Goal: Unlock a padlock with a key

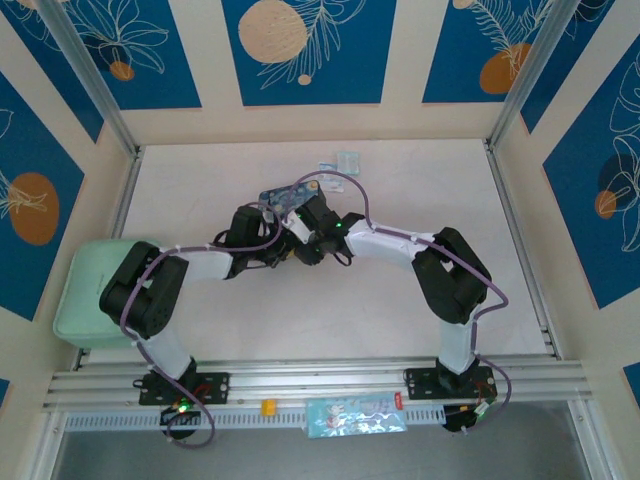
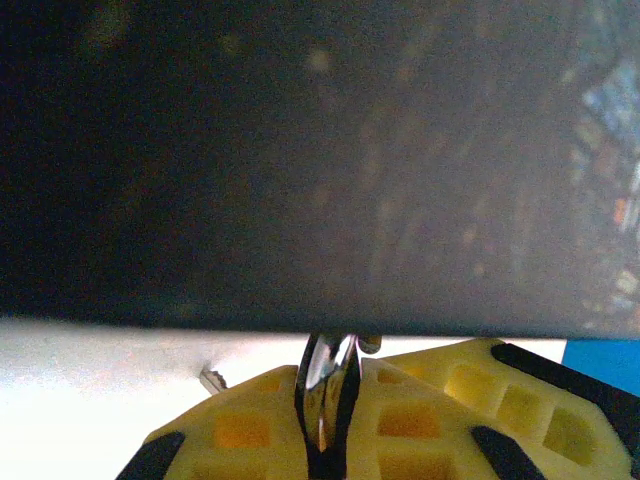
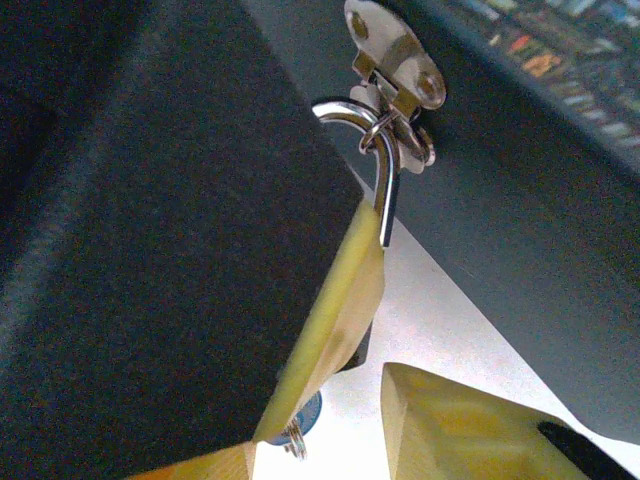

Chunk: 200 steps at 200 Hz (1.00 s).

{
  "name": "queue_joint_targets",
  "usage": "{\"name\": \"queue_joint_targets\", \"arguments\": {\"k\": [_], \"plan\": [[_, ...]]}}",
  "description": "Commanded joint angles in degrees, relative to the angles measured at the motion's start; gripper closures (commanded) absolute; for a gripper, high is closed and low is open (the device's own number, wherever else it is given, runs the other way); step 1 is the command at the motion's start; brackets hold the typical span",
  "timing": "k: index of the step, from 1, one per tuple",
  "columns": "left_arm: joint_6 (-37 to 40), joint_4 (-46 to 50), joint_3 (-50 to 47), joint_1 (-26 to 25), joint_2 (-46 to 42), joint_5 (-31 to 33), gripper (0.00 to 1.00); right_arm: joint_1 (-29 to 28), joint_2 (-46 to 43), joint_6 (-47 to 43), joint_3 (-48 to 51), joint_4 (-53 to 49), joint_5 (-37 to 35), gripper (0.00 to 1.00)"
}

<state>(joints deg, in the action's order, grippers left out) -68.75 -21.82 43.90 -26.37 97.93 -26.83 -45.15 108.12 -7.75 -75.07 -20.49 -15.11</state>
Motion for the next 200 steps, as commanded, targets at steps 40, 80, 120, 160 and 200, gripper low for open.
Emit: {"name": "queue_joint_targets", "arguments": {"k": [40,80,120,160,200], "plan": [[-1.91,-2.35,2.51,-0.35,-2.15,-4.87,1.00,-1.07,0.49,-2.95,1.11,3.11,-2.01,0.63],[-1.57,-0.97,3.10,-0.35,-3.13,-5.20,1.00,-1.09,0.84,-4.53,1.02,4.05,-3.15,0.61],[-1.59,-0.79,3.56,-0.22,-3.45,-5.52,1.00,-1.08,0.86,-5.32,0.76,5.53,-3.95,0.82],[-0.75,-0.32,3.65,-0.17,-3.89,-6.15,1.00,-0.29,0.02,-4.95,0.48,5.63,-0.63,0.98],[0.81,-1.94,2.19,0.00,-4.00,-7.84,1.00,4.99,-1.16,1.97,-2.62,1.77,18.90,1.00]]}}
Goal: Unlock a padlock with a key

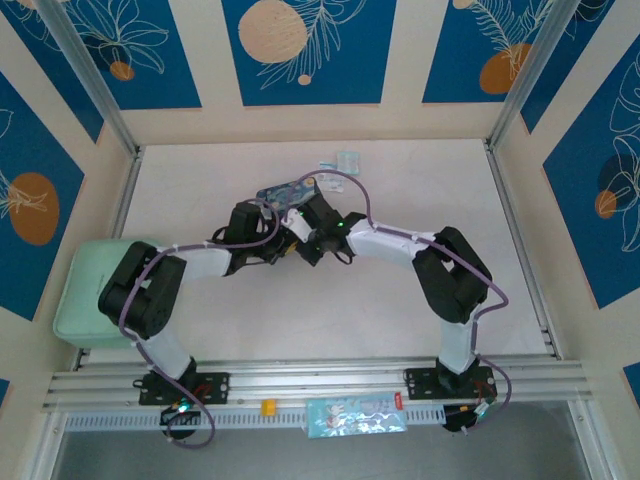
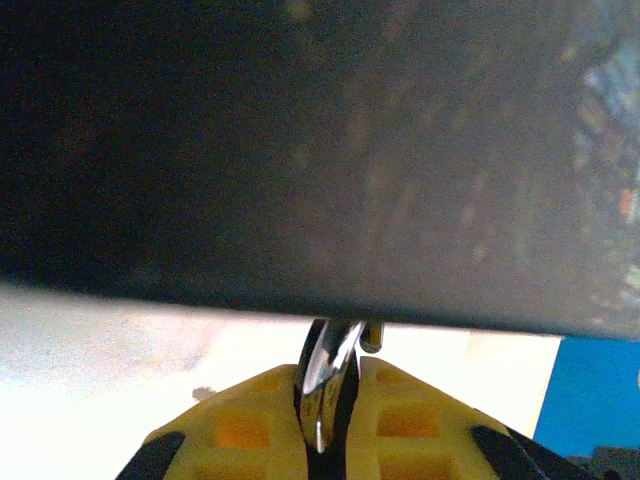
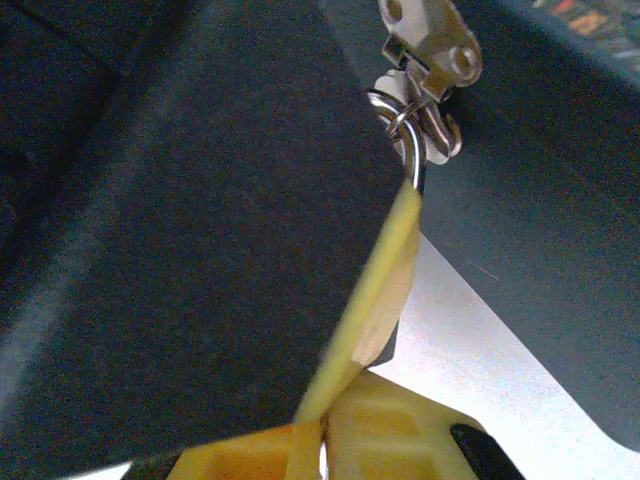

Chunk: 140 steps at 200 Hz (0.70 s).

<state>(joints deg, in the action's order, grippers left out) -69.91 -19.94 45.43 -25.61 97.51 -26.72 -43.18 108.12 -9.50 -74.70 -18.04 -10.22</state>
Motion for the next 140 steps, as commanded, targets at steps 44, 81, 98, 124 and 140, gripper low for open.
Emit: {"name": "queue_joint_targets", "arguments": {"k": [44,81,98,124,140], "plan": [[3.95,-4.52,-0.66,-0.50,-4.22,-10.11,1.00,9.43,1.17,9.08,-6.20,-3.61,33.68,1.00],[7.90,-3.17,-0.78,-0.41,-4.86,-12.79,1.00,13.50,4.18,11.56,-8.34,-5.20,47.13,1.00],[9.27,-2.83,-0.72,-0.32,-4.73,-13.72,1.00,14.15,5.53,12.01,-9.40,-6.01,50.64,1.00],[10.50,-3.87,-0.70,-0.32,-3.94,-15.32,1.00,14.69,7.06,12.92,-10.36,-6.52,54.01,1.00],[10.98,-5.06,-0.78,-0.32,-3.26,-16.44,1.00,15.13,7.42,13.52,-10.26,-6.35,54.88,1.00]]}}
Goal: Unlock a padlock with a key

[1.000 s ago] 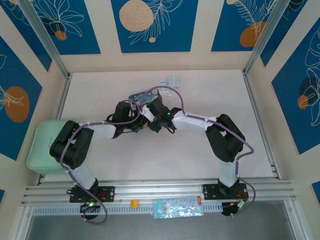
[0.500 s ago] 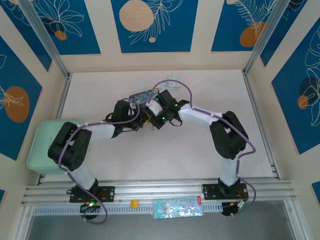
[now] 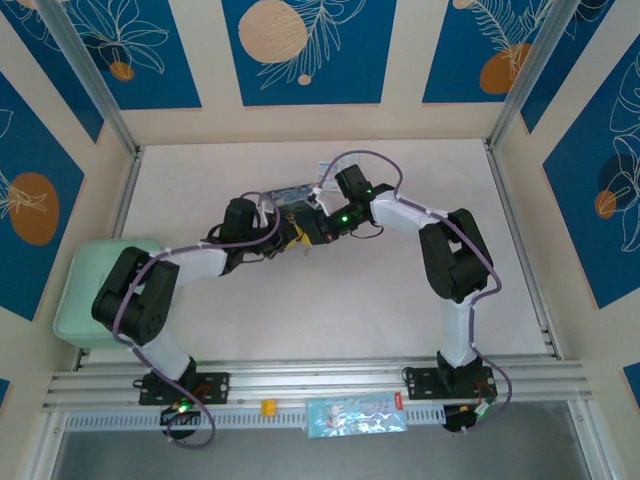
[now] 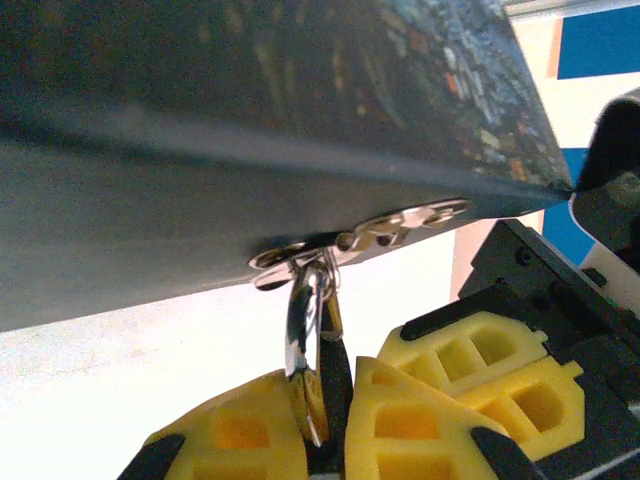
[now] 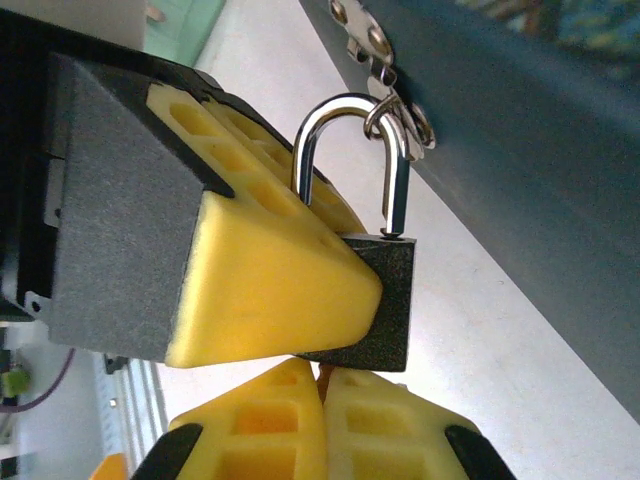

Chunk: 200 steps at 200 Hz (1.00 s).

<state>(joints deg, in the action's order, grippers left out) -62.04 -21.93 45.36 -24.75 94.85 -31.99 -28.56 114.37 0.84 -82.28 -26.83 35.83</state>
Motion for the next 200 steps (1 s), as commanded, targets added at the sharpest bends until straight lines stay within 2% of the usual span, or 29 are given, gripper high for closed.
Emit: {"name": "queue_joint_targets", "arguments": {"k": [1,73,103,119,156,173,200], "plan": [[3.09,-3.22,-0.71,-1.17,-0.57,-11.26,1.00,0.51,1.19,3.24,-2.69,2.46,8.86,1.00],[1.41,-8.94,-0.89,-1.00,1.96,-11.34,1.00,1.51,-0.05,6.53,-1.35,3.82,10.01,1.00],[-0.94,-10.68,-0.89,-1.00,3.62,-9.53,1.00,1.40,-2.65,7.41,0.30,4.14,6.88,0.84],[-1.74,-11.59,-0.89,-1.01,4.27,-8.74,1.00,1.33,-4.76,8.18,1.94,4.68,4.85,0.78],[-1.75,-11.33,-0.80,-0.83,4.73,-7.66,1.00,0.63,-9.82,8.47,5.94,4.67,-5.04,0.71],[-1.79,-10.43,-0.55,-0.82,4.91,-7.56,1.00,-1.48,-12.31,7.20,7.39,4.15,-10.25,0.68],[-2.50,-9.38,-0.10,-0.74,4.83,-7.50,1.00,-7.85,-13.56,3.37,7.19,1.17,-26.56,0.62]]}}
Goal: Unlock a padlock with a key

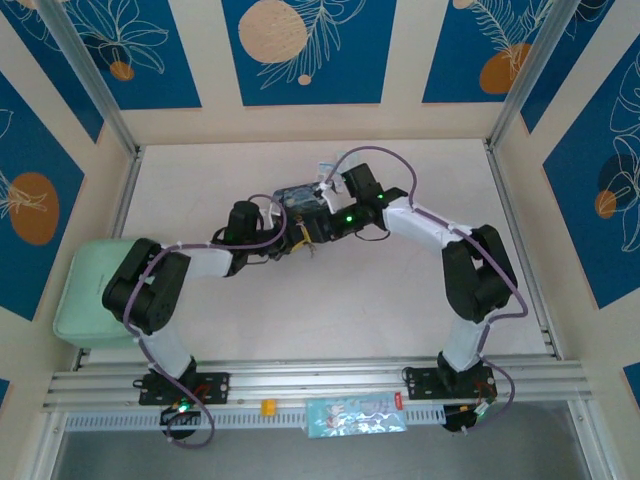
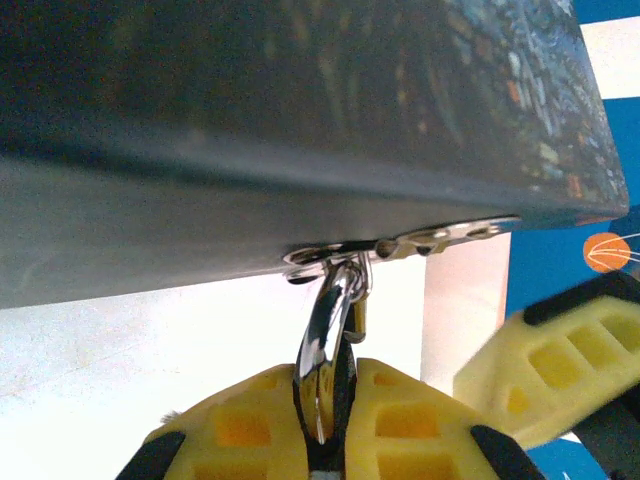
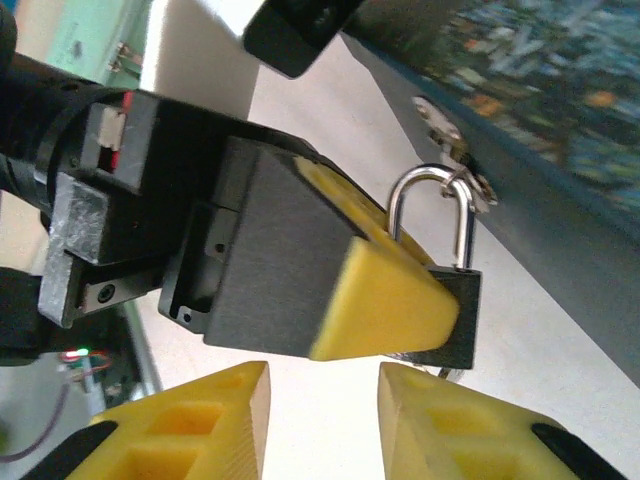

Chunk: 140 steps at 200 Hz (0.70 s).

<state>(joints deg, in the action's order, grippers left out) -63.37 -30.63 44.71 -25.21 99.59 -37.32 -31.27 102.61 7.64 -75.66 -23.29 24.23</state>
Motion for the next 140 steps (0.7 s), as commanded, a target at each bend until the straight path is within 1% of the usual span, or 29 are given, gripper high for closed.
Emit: {"name": "queue_joint_targets", "arguments": {"k": [1,13,26,48,73,87,101,116,140], "plan": [[-1.20,-0.67,0.55,-0.28,0.08,-2.20,1.00,-5.30,-1.80,-3.51,0.54,-2.46,-15.59,0.62],[-1.68,-0.66,0.47,-0.19,0.00,-2.22,1.00,-7.17,-1.51,-3.85,0.35,-3.29,-23.01,0.56],[-2.31,-0.95,0.38,-0.16,-0.01,-2.35,1.00,-8.13,-1.42,-3.87,0.61,-3.58,-27.71,0.52],[-3.15,-1.43,0.20,-0.01,0.08,-2.49,1.00,-9.13,-1.71,-3.86,1.50,-3.52,-32.23,0.50],[-3.27,-1.46,0.21,-0.01,0.68,-2.92,1.00,-9.53,-1.66,-3.61,2.54,-2.98,-35.53,0.50],[-2.14,-0.57,-0.03,-0.01,1.49,-2.89,1.00,-8.81,-2.20,-2.55,3.52,-1.69,-35.69,0.50],[0.29,1.23,-0.66,-0.06,2.14,-1.91,1.00,-7.58,-2.83,-0.96,4.06,-1.00,-33.87,0.50],[4.12,5.35,-0.87,-0.01,2.08,0.29,0.99,-6.73,-3.91,0.23,4.81,0.26,-32.59,0.50],[10.24,14.46,0.80,-0.19,1.10,4.10,0.93,-5.86,-5.70,1.78,6.24,2.24,-32.16,0.50]]}}
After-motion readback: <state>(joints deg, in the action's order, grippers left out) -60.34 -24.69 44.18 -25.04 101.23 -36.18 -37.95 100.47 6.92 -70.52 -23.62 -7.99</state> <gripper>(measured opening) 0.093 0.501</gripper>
